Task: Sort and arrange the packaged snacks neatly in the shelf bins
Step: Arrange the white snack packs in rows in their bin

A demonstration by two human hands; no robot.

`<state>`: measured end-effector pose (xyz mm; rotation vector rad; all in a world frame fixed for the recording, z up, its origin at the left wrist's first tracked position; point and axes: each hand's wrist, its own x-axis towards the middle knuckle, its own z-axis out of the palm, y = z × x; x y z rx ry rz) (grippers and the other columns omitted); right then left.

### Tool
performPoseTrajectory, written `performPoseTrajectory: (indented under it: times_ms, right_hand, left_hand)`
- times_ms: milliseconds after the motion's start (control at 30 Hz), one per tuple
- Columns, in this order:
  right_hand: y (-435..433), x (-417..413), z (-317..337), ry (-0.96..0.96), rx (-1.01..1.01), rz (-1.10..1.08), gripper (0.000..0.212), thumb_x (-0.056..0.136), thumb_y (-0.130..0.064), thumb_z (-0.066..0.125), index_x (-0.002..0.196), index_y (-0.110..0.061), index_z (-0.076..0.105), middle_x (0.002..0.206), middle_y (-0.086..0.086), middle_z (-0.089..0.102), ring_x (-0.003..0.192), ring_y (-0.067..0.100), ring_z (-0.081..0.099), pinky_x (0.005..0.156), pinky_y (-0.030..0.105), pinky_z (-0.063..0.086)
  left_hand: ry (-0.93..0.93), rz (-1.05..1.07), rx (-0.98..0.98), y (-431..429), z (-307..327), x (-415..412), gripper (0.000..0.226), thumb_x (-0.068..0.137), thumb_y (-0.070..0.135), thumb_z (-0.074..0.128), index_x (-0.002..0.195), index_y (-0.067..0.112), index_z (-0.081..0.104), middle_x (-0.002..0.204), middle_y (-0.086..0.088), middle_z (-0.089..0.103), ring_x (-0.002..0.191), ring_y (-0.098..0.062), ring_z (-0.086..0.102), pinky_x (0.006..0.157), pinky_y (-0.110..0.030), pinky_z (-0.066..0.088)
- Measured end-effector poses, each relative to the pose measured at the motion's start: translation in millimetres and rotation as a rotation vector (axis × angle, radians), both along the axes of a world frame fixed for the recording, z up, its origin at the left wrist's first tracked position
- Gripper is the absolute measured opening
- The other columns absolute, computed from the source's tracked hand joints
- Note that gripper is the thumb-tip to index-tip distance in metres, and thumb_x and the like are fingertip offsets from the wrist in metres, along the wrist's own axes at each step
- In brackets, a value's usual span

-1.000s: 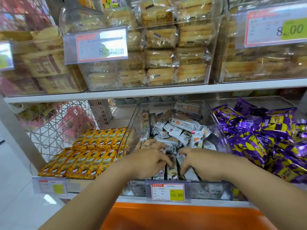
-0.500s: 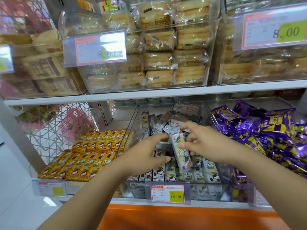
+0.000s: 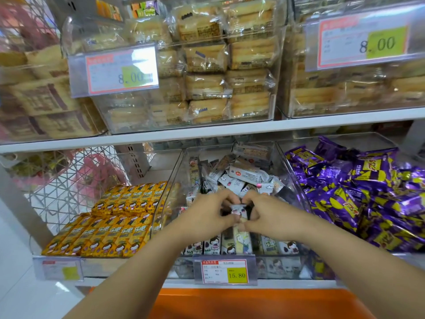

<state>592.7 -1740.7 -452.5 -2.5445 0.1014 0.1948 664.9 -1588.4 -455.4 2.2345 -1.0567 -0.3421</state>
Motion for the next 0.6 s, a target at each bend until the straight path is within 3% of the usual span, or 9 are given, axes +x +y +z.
performPoseTrajectory:
  times_ms: [100, 167, 233, 267, 333, 367, 467, 533, 600]
  right_hand:
    - [-3.9, 0.8, 12.4, -0.179, 0.131, -0.042, 0.055, 0.084, -0.033, 0.068, 0.129, -0.024, 0.037, 0.083, -0.003, 0.06, 0.069, 0.011, 0.057, 0.063, 0.03, 0.046]
    - [-7.8, -1.3, 21.0, -0.225, 0.201, -0.066, 0.059, 0.082, -0.033, 0.07, 0.129, -0.029, 0.035, 0.091, -0.004, 0.063, 0.079, 0.012, 0.065, 0.076, 0.036, 0.053]
    - [-9.4, -6.1, 26.9, -0.216, 0.193, -0.069, 0.054, 0.082, -0.034, 0.071, 0.124, -0.033, 0.036, 0.094, -0.009, 0.063, 0.085, 0.013, 0.067, 0.08, 0.038, 0.054]
    - [-10.1, -7.7, 27.2, -0.229, 0.197, -0.079, 0.049, 0.082, -0.033, 0.07, 0.12, -0.033, 0.038, 0.092, -0.009, 0.063, 0.085, 0.014, 0.067, 0.08, 0.038, 0.054]
    - [-12.2, -8.2, 26.1, -0.291, 0.3, -0.116, 0.038, 0.082, -0.029, 0.071, 0.108, -0.033, 0.045, 0.093, -0.006, 0.064, 0.084, 0.017, 0.067, 0.08, 0.041, 0.054]
    - [-13.2, -7.7, 25.5, -0.329, 0.38, -0.134, 0.034, 0.081, -0.027, 0.072, 0.103, -0.034, 0.047, 0.095, -0.005, 0.063, 0.084, 0.018, 0.066, 0.081, 0.044, 0.054]
    - [-17.1, -5.3, 27.4, -0.435, 0.55, -0.188, 0.033, 0.08, -0.02, 0.072, 0.098, -0.037, 0.05, 0.1, -0.006, 0.063, 0.091, 0.015, 0.064, 0.086, 0.044, 0.053]
    - [-16.4, -5.0, 30.8, -0.498, 0.617, -0.195, 0.032, 0.083, -0.016, 0.07, 0.098, -0.037, 0.05, 0.106, -0.008, 0.06, 0.096, 0.007, 0.061, 0.085, 0.031, 0.053]
    - [-12.1, -4.0, 30.1, -0.504, 0.547, -0.172, 0.031, 0.084, -0.015, 0.069, 0.1, -0.035, 0.051, 0.106, -0.012, 0.057, 0.098, 0.002, 0.057, 0.08, 0.02, 0.049]
  left_hand:
    - [0.108, 0.066, -0.259, 5.5, 9.9, 4.4, 0.027, 0.088, 0.018, 0.064, 0.104, 0.037, 0.053, 0.11, 0.005, 0.058, 0.09, -0.017, 0.064, 0.082, -0.034, 0.052]
    - [0.174, 0.125, -0.451, 7.5, 18.3, 3.0, 0.033, 0.091, 0.013, 0.06, 0.111, 0.038, 0.052, 0.113, 0.006, 0.057, 0.089, -0.007, 0.065, 0.076, -0.025, 0.054]
    - [0.2, 0.193, -0.532, 9.1, 25.8, -0.7, 0.033, 0.094, 0.01, 0.055, 0.117, 0.033, 0.052, 0.108, 0.019, 0.055, 0.084, 0.004, 0.064, 0.071, -0.014, 0.051]
    - [0.215, 0.217, -0.542, 10.5, 26.2, -1.1, 0.031, 0.095, 0.011, 0.054, 0.115, 0.034, 0.055, 0.106, 0.022, 0.056, 0.087, 0.0, 0.065, 0.076, -0.017, 0.052]
    - [0.27, 0.267, -0.564, 14.7, 22.2, 0.2, 0.025, 0.094, 0.014, 0.056, 0.1, 0.037, 0.061, 0.098, 0.014, 0.064, 0.086, -0.027, 0.063, 0.086, -0.04, 0.052]
    - [0.274, 0.285, -0.57, 18.3, 20.8, 0.4, 0.019, 0.091, 0.017, 0.058, 0.093, 0.036, 0.062, 0.092, 0.006, 0.065, 0.077, -0.03, 0.058, 0.08, -0.047, 0.05]
    - [0.189, 0.247, -0.424, 29.3, 19.7, -0.3, 0.008, 0.082, 0.032, 0.065, 0.085, 0.029, 0.058, 0.08, -0.01, 0.06, 0.067, -0.02, 0.049, 0.064, -0.037, 0.038]
    - [0.176, 0.15, -0.297, 32.7, 19.2, -4.6, 0.012, 0.084, 0.027, 0.069, 0.085, 0.02, 0.06, 0.08, -0.001, 0.068, 0.068, -0.013, 0.061, 0.066, -0.028, 0.046]
    - [0.094, 0.068, -0.125, 32.8, 19.1, -11.5, 0.013, 0.084, 0.028, 0.069, 0.084, 0.018, 0.063, 0.077, 0.007, 0.067, 0.069, 0.0, 0.061, 0.066, -0.015, 0.046]
